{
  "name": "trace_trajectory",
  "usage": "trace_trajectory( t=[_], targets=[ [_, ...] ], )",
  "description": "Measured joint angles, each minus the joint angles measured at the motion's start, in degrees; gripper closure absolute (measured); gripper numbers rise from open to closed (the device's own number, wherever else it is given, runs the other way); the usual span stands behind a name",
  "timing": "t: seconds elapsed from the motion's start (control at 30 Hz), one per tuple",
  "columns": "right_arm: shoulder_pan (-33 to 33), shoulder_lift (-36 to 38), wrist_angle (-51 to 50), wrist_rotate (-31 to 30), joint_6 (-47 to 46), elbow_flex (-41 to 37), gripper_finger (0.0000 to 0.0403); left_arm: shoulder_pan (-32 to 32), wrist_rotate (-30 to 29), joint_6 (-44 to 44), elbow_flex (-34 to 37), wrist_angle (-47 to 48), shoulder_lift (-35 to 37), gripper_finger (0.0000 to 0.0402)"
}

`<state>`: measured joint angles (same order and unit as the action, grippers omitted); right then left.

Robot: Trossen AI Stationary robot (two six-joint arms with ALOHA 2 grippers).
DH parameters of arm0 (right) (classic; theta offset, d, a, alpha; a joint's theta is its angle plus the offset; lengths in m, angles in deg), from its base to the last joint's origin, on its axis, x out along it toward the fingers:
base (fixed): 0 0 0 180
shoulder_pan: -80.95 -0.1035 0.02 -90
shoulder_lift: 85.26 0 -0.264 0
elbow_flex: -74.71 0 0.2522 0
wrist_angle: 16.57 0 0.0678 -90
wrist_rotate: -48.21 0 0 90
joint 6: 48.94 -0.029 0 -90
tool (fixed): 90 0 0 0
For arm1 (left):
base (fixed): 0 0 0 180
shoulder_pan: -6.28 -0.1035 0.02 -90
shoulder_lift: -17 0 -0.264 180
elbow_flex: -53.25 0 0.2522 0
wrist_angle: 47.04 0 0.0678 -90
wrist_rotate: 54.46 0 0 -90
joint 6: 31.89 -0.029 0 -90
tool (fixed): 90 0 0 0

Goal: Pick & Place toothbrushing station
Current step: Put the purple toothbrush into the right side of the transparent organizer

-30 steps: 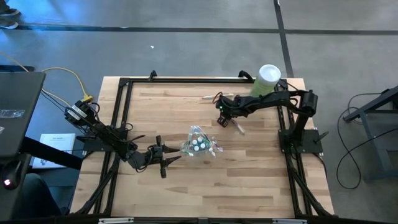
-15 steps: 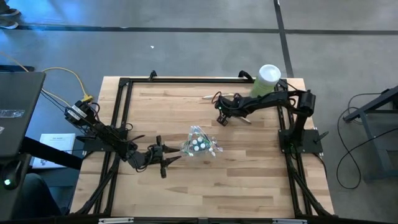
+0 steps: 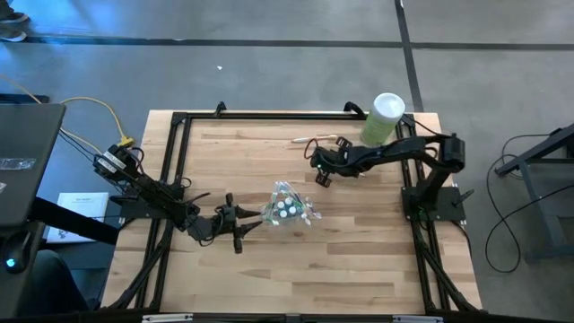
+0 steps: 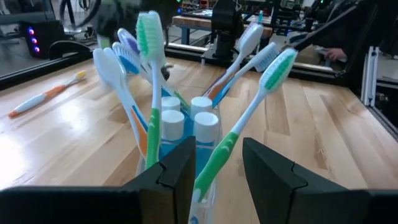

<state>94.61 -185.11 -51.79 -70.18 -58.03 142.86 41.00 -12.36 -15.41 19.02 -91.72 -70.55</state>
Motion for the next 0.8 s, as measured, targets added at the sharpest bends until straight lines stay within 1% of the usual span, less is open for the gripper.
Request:
trace_trajectory(
  t=[0.1,0.27,0.47,0.53,0.63,0.73,0.8],
  targets=[
    [-2.31,2.15,-0.35,-2.73,0.31,0.02,0.0393,-0.22,0.0,0.09,0.0,0.57,0.0,0.0273],
    [-7.53,7.85,-1.57,-6.28,0.25,0.09,0.0393,-0.33,0.06,0.83,0.0,0.57,0.0,0.0273],
    [-17.42,15.07,-0.94,-7.48,-1.97,0.09,0.0393,0.04,0.11,1.01,0.0,0.61,0.0,0.0273],
    [-21.67,16.57,0.37,-9.91,-1.74,0.11,0.0393,0.1,0.27,1.03,0.0,0.68,0.0,0.0273],
    [-27.42,17.68,1.61,-15.88,-0.85,0.11,0.0393,0.05,1.5,1.17,0.0,1.08,0.0,0.0273],
    [-31.54,18.89,1.29,-20.09,0.33,0.09,0.0392,0.07,3.62,1.16,0.0,1.16,0.0,0.0273],
    [-33.37,19.21,2.77,-21.38,1.43,0.16,0.0389,0.07,3.89,1.16,0.0,1.21,0.0,0.0273]
  ],
)
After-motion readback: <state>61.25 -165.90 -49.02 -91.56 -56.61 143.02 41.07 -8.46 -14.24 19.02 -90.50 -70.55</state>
